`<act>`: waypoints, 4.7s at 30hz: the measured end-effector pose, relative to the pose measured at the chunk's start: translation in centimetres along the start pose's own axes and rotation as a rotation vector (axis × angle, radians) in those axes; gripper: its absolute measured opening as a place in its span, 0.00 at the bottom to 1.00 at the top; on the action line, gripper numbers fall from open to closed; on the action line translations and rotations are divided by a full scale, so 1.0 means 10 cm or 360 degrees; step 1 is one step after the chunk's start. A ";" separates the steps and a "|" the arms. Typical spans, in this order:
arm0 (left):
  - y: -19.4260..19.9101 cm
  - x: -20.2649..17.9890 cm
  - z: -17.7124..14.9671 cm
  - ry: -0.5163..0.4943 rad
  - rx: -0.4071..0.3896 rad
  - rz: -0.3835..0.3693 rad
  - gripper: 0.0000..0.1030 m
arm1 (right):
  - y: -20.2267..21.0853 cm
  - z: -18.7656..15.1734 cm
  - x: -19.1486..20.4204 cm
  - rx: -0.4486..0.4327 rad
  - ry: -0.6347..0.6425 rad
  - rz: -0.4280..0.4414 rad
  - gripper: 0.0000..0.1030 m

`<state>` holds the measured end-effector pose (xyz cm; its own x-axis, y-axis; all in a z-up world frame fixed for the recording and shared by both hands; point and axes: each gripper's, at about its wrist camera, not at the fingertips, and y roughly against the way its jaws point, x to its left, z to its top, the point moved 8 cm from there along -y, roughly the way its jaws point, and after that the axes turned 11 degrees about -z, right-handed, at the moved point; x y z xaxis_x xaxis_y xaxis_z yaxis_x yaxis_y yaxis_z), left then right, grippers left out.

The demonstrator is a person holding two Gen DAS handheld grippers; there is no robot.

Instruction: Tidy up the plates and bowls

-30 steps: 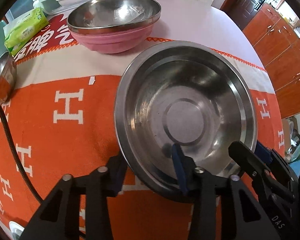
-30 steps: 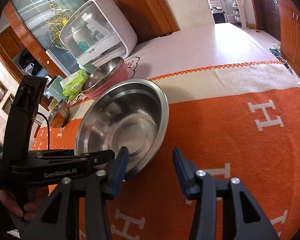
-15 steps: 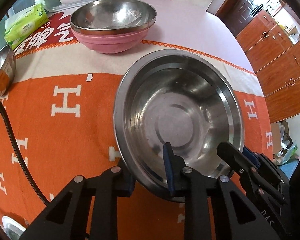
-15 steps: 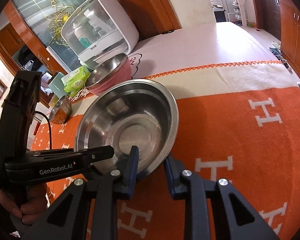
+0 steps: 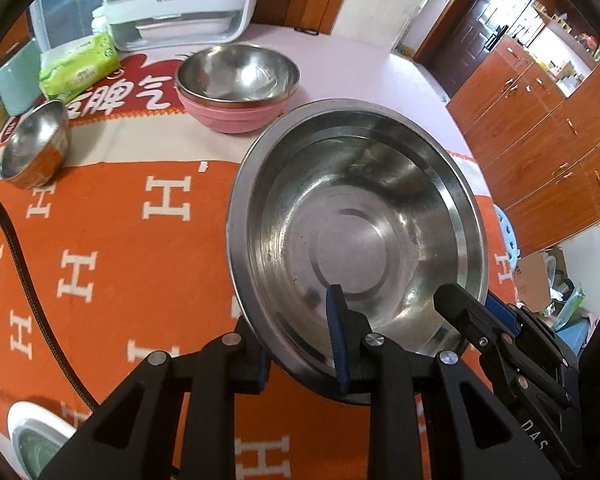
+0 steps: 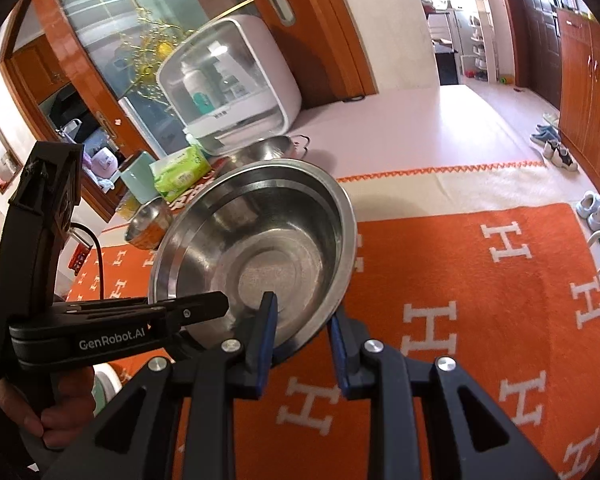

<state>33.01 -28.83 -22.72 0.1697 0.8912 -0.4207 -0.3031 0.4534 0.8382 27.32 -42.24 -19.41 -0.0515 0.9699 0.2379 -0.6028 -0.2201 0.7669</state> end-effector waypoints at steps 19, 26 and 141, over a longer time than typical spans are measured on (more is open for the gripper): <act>0.96 -0.07 -0.82 0.0053 -0.0255 0.0014 0.22 | 0.80 -0.41 0.61 -0.0116 0.0247 0.0095 0.24; 1.12 0.09 -1.22 0.0127 -0.0283 -0.0004 0.23 | 0.93 -0.70 0.83 -0.0072 0.0373 0.0106 0.24; 1.46 0.24 1.27 -0.0313 -0.0244 0.0235 0.72 | 0.17 1.63 0.75 -0.0263 0.0267 -0.0254 0.59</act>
<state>40.85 -20.30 -7.11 0.2873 0.9344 -0.2103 -0.4737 0.3295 0.8167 38.88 -37.05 -6.66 -0.0682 0.9976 0.0094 -0.7349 -0.0566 0.6758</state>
